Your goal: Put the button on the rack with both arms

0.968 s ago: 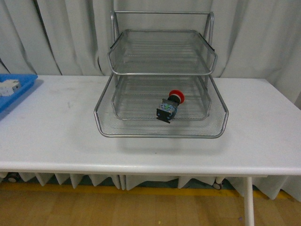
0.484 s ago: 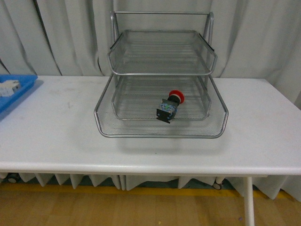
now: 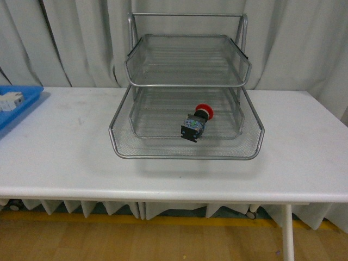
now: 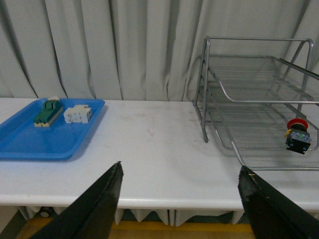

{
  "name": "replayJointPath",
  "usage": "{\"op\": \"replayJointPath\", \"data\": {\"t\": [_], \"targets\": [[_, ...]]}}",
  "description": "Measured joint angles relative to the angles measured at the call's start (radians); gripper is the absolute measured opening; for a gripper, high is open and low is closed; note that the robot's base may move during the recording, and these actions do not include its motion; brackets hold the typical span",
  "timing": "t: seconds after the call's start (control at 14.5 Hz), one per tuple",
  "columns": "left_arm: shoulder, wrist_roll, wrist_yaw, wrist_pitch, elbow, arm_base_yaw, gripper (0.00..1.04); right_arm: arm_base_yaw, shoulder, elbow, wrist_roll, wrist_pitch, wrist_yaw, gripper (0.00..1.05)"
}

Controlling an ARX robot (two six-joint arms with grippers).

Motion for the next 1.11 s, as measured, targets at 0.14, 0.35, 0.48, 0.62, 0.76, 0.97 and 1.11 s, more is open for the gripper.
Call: {"op": "replayJointPath", "data": {"t": [0.14,0.35,0.48,0.62,0.76,0.97,1.11], "targets": [[0.000,0.000,0.000,0.000,0.000,0.000,0.93,0.000,0.000,0.000,0.000,0.000,0.000,0.98],[0.000,0.000,-0.001,0.000,0.000,0.000,0.98,-0.049,0.033,0.022,0.043,-0.072,-0.127,0.98],[0.000,0.000,0.000,0.000,0.000,0.000,0.98,-0.131,0.284,0.070,0.182,0.100,-0.371,0.98],[0.000,0.000,0.000,0.000,0.000,0.000,0.98,-0.121,0.607,0.179,0.235,0.412,-0.372,0.98],[0.000,0.000,0.000,0.000,0.000,0.000,0.98,-0.059,1.009,0.376,0.279,0.651,-0.305,0.98],[0.000,0.000,0.000,0.000,0.000,0.000,0.98,0.080,1.516,0.774,0.303,0.537,-0.174,0.98],[0.000,0.000,0.000,0.000,0.000,0.000,0.98,0.203,1.706,0.998,0.288,0.373,-0.142,0.97]]}}
